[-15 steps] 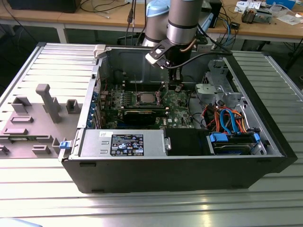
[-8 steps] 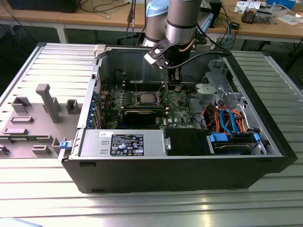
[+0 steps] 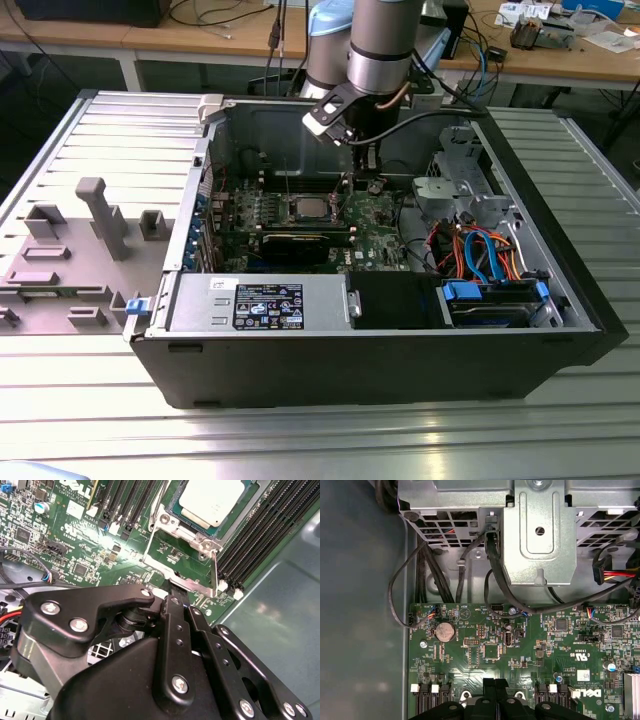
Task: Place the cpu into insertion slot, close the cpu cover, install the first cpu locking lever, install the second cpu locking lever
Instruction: 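Close the cpu cover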
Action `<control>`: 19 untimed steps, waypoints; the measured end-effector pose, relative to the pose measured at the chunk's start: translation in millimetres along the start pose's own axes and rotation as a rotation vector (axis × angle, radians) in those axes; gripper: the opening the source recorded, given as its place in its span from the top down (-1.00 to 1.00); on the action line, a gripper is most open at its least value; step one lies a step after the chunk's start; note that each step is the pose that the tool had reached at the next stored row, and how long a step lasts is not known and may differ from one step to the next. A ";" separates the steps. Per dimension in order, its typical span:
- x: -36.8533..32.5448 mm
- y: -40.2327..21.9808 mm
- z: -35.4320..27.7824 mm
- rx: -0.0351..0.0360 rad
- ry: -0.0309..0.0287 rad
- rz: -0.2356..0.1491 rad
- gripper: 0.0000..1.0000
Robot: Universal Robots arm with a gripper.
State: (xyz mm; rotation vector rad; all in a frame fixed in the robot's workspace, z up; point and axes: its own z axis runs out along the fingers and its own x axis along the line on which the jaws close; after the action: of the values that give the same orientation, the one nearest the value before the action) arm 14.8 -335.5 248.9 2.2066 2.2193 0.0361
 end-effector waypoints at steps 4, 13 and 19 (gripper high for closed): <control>0.0 -0.8 0.1 -0.0001 0.0000 0.000 0.79; 0.0 -3.7 0.1 -0.0001 0.0001 0.000 0.79; 0.0 -5.5 0.1 0.0000 0.0000 0.000 0.79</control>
State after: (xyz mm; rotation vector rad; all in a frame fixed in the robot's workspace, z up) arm 9.2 -335.5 248.6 2.2066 2.2192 0.0362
